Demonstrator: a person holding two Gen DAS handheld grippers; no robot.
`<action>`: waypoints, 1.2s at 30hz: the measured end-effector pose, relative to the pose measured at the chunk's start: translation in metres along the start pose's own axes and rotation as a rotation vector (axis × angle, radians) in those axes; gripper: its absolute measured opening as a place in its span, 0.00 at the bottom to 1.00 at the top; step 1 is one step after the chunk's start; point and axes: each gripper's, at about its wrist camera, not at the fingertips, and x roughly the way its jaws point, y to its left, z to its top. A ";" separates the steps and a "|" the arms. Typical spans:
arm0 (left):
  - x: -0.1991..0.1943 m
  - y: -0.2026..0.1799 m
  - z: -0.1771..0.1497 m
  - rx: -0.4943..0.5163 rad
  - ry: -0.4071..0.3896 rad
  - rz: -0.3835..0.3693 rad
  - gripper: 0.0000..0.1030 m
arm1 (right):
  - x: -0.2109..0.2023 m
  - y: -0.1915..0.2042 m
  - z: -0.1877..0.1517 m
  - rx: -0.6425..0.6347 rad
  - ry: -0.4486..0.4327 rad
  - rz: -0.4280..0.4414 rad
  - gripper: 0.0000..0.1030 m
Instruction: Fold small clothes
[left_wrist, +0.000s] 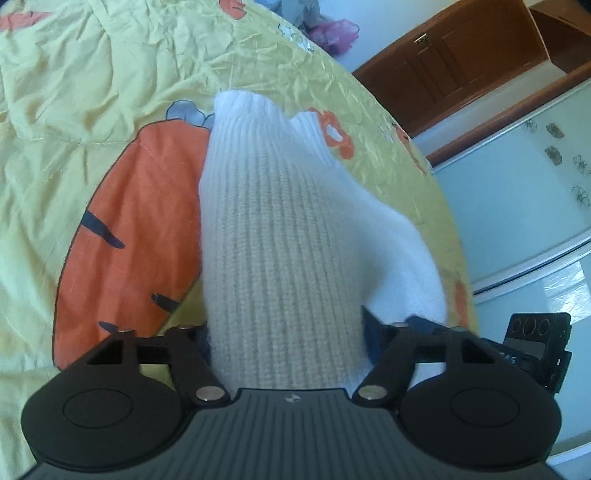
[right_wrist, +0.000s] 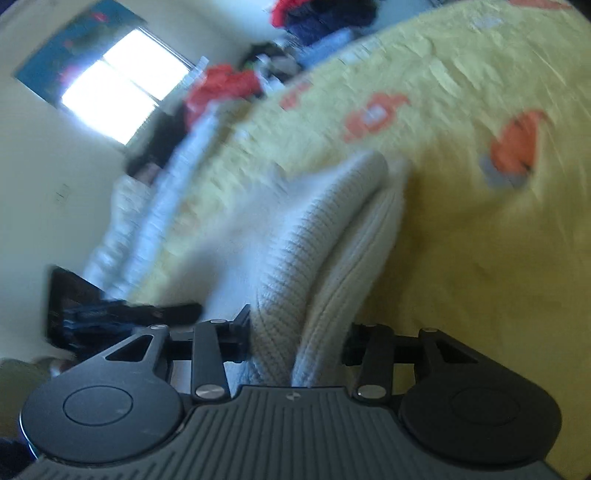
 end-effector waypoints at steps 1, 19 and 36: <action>-0.002 0.000 -0.001 -0.003 -0.006 0.001 0.76 | 0.000 -0.004 -0.002 0.033 -0.016 0.006 0.57; -0.092 -0.072 -0.131 0.545 -0.478 0.353 0.85 | -0.122 0.047 -0.111 -0.187 -0.329 -0.498 0.81; -0.088 -0.126 -0.186 0.513 -0.643 0.527 0.96 | -0.064 0.150 -0.172 -0.320 -0.485 -0.569 0.97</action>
